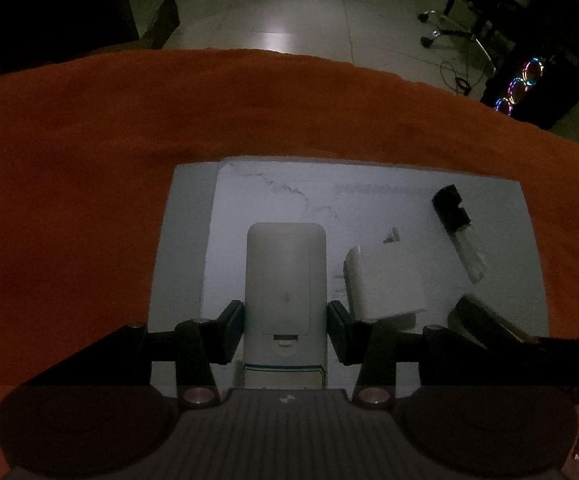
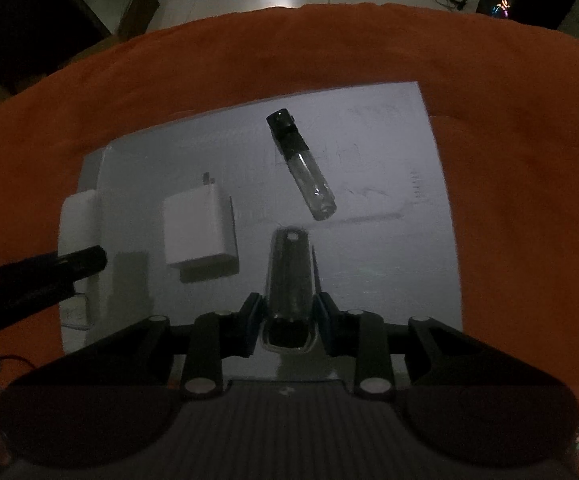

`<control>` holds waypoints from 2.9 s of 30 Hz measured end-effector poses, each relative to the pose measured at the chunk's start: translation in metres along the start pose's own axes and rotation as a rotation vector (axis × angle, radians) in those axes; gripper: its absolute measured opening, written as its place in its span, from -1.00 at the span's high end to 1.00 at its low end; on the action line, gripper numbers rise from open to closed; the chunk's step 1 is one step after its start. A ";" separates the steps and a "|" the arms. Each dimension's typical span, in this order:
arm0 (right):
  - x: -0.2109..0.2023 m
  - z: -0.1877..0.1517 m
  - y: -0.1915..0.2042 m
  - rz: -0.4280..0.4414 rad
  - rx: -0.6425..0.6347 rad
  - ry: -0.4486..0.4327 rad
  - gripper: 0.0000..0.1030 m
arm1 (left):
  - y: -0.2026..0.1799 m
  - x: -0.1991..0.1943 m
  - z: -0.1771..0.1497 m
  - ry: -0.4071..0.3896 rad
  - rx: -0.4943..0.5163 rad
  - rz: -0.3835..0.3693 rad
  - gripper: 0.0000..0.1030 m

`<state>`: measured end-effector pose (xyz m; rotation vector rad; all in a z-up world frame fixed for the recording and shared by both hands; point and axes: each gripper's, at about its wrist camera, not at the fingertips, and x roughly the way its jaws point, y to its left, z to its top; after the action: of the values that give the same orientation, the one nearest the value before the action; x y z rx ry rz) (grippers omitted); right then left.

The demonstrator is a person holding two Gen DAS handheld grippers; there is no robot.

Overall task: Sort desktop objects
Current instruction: 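Lift the power bank with the left tool while the right tool lifts the tube toward the box, then lower the power bank into the box with the left tool while the right tool releases the tube there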

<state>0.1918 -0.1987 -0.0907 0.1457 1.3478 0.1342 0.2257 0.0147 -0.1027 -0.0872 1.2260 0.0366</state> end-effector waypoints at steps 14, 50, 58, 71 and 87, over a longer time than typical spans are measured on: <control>-0.053 -0.023 0.002 -0.010 0.014 -0.060 0.39 | 0.014 -0.068 -0.023 -0.040 -0.010 -0.008 0.23; -0.088 -0.054 -0.006 -0.033 0.030 -0.090 0.39 | 0.017 -0.100 -0.059 -0.035 -0.046 -0.059 0.23; -0.136 -0.067 -0.004 -0.039 0.024 -0.150 0.39 | 0.010 -0.135 -0.068 -0.071 -0.032 -0.073 0.23; -0.176 -0.110 0.009 -0.028 -0.001 -0.196 0.39 | 0.016 -0.171 -0.110 -0.103 -0.036 -0.066 0.23; -0.158 -0.195 0.021 -0.039 -0.050 -0.176 0.39 | 0.014 -0.158 -0.207 -0.065 0.040 -0.034 0.23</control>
<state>-0.0327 -0.2011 0.0231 0.0871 1.1706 0.1190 -0.0228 0.0142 -0.0236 -0.0715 1.1592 -0.0144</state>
